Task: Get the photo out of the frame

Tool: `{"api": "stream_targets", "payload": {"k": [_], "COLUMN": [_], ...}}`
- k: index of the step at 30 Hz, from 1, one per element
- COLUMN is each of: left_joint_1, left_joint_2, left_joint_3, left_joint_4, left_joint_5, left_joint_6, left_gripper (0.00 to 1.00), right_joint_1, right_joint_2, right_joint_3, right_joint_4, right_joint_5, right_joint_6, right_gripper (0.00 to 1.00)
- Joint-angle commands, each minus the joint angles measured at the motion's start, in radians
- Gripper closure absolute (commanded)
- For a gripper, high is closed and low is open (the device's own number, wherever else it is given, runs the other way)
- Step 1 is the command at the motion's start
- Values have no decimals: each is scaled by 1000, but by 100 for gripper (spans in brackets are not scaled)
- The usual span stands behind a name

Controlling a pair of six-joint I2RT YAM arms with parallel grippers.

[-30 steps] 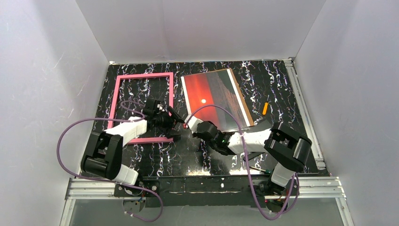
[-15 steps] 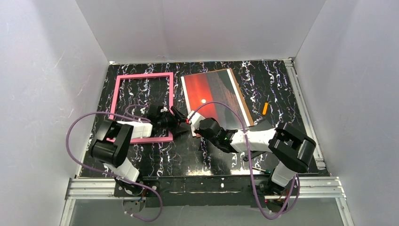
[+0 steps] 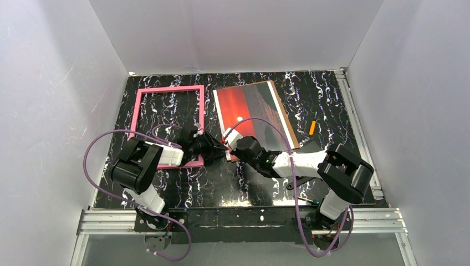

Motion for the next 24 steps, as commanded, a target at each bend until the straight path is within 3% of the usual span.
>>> {"api": "stream_targets", "payload": {"k": [1, 6, 24], "left_joint_1": [-10, -18, -30], "left_joint_2": [33, 96, 59], "left_joint_3": [-30, -15, 9], "left_joint_4": [1, 69, 89], "left_joint_5": [-11, 17, -15], "left_joint_6": [37, 18, 26], "left_gripper": [64, 67, 85], "right_joint_1": [-9, -11, -11], "right_joint_2": [-21, -15, 14], "right_joint_3": [16, 16, 39], "right_joint_4": [-4, -7, -30], "right_joint_5": [-15, -19, -37], "right_joint_6": [39, 40, 45], "right_gripper": [99, 99, 99]}}
